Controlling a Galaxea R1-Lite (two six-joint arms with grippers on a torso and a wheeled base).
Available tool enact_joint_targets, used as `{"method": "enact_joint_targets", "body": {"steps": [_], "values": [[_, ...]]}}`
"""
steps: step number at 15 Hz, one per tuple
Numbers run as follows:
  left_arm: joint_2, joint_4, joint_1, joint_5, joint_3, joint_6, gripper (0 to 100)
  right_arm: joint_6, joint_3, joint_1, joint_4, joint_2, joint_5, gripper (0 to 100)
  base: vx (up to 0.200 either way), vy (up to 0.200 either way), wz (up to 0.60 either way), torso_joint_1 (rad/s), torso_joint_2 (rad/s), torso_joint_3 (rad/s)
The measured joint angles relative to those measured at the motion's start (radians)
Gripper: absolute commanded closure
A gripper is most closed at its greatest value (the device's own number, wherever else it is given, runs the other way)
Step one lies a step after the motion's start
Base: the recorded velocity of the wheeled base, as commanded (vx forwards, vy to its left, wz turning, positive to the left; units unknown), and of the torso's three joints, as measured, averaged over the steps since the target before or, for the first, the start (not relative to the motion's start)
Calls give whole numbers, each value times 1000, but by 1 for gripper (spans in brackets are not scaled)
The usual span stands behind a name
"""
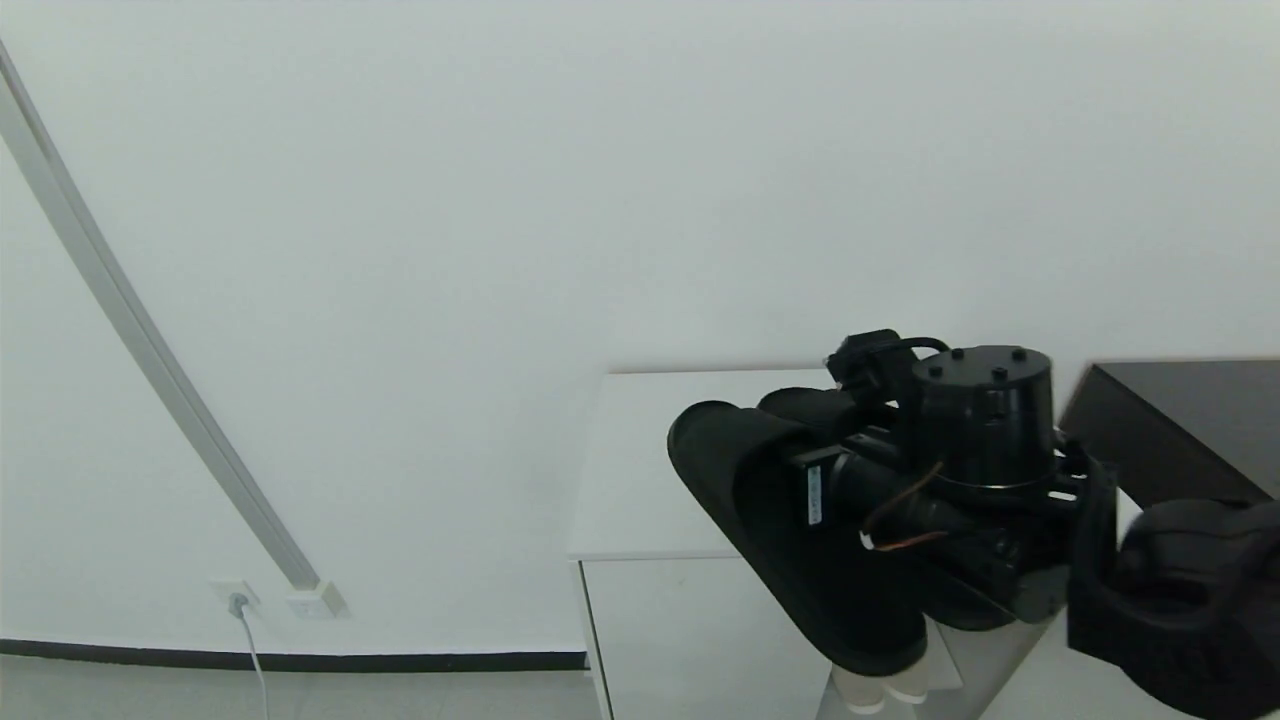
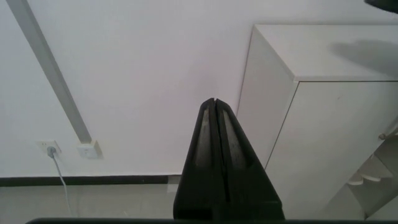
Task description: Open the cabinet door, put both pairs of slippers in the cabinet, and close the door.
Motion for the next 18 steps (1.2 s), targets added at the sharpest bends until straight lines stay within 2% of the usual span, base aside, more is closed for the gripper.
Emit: {"method": "enact_joint_targets", "body": {"steps": [6,17,18], "values": [[0,0,0,1,0,-2,100,2,70,31,10,-105,20,100,0,0,0,0,0,0],[0,0,0,-1,0,-4,100,0,84,54,8,-110,14,100,-200,0,0,1,4,3],[0,0,0,-1,0,-4,100,0,85,54,11,-110,13,100,0,0,0,0,0,0]]}}
